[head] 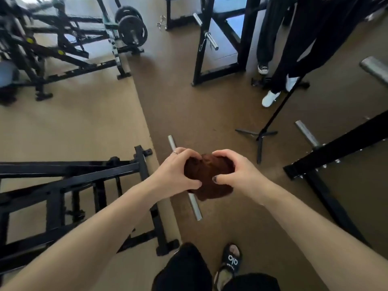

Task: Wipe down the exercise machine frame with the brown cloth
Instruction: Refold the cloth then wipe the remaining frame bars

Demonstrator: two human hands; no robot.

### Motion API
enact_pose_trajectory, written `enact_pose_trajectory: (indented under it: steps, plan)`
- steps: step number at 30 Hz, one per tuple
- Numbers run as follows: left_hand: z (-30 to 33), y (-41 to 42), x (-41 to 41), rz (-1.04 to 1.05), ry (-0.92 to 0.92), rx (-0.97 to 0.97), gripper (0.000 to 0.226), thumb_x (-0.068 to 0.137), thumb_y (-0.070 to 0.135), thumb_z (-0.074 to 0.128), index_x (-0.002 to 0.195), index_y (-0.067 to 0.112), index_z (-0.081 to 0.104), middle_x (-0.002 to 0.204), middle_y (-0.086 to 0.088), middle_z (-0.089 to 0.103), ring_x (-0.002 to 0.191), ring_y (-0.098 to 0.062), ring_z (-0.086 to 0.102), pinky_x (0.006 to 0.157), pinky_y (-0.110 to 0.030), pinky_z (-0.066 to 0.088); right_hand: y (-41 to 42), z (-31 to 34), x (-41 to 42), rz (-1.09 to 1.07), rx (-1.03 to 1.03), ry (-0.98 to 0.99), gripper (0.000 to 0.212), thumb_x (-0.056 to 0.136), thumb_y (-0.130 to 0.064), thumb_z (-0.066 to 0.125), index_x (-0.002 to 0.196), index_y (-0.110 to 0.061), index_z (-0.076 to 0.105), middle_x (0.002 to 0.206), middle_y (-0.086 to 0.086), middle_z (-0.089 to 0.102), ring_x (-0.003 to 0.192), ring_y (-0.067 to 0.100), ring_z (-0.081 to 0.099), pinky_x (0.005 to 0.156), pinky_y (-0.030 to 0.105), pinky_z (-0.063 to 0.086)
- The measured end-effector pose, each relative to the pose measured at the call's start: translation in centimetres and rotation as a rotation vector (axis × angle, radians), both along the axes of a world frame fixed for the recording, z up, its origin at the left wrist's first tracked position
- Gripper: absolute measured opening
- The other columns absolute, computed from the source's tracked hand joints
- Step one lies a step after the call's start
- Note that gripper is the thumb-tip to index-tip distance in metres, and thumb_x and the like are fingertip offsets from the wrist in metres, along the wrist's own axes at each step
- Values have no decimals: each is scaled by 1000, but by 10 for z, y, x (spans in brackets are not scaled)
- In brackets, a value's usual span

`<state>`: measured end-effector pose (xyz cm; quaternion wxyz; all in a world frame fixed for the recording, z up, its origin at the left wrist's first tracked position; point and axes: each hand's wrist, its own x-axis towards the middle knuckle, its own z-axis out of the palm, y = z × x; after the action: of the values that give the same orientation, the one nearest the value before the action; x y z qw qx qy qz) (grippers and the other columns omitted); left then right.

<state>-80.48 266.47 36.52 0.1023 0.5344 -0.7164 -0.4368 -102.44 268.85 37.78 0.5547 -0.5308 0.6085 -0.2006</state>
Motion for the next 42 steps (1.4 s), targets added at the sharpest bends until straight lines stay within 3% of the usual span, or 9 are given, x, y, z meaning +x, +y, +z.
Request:
enact_pose_trajectory:
  steps: [4,10,16,21,26,32,35,38,42]
  plan:
    - [4,-47,-28,91,20,-93,61,74,27,86,121,38,49,116,14,50,109,-1,49,85,-17,45,-70,6,-25,253,-76,278,80,74,-15,82,142,-31,45,121,-4,58,109,18,59,89,35,58]
    - [-13,-151,-33,201,8,-102,59,74,22,86,115,39,47,104,14,60,98,-4,59,82,-25,56,-204,-8,-33,473,-230,475,46,78,-26,79,116,-27,54,104,2,64,95,25,63,83,40,56]
    - [-25,-308,-50,153,-18,-73,44,78,26,80,109,36,51,98,11,65,92,-10,64,79,-34,59,-368,-30,-55,527,-207,524,39,79,-35,80,104,-34,51,114,-3,41,107,21,45,93,42,52]
    - [2,-431,-38,212,-120,-17,32,71,38,73,99,37,56,84,11,68,81,-13,66,73,-42,60,-501,-18,-49,481,-73,337,39,68,-33,85,94,-32,56,94,-7,66,88,15,64,76,37,59]
    - [19,-545,-7,538,114,177,30,63,33,78,91,28,69,82,3,73,83,-19,70,85,-40,58,-637,-3,-28,318,13,14,52,66,-36,93,107,-34,62,98,-11,74,92,7,72,73,23,60]
    - [12,-706,10,794,283,343,25,69,23,81,90,13,73,78,-1,72,76,-14,69,69,-23,53,-801,-24,9,108,280,-377,50,76,-15,84,123,-12,65,116,11,75,105,28,74,95,45,60]
    - [12,-785,22,894,356,387,15,83,9,78,96,11,69,86,-4,72,68,-7,71,57,-18,53,-878,-25,25,73,373,-433,40,89,-12,77,126,-11,62,116,11,75,105,27,74,91,44,61]
    - [17,-855,44,992,418,377,28,85,12,79,109,13,65,94,-3,71,65,-4,69,51,-17,51,-953,-16,52,76,400,-445,37,92,-15,75,125,-9,61,112,10,77,104,26,75,86,42,63]
    - [19,-951,90,1039,464,335,35,86,17,81,116,14,64,108,-8,72,80,-12,73,58,-20,55,-1060,-11,104,115,392,-426,36,93,-11,73,125,-5,60,117,16,75,106,30,74,90,46,61]
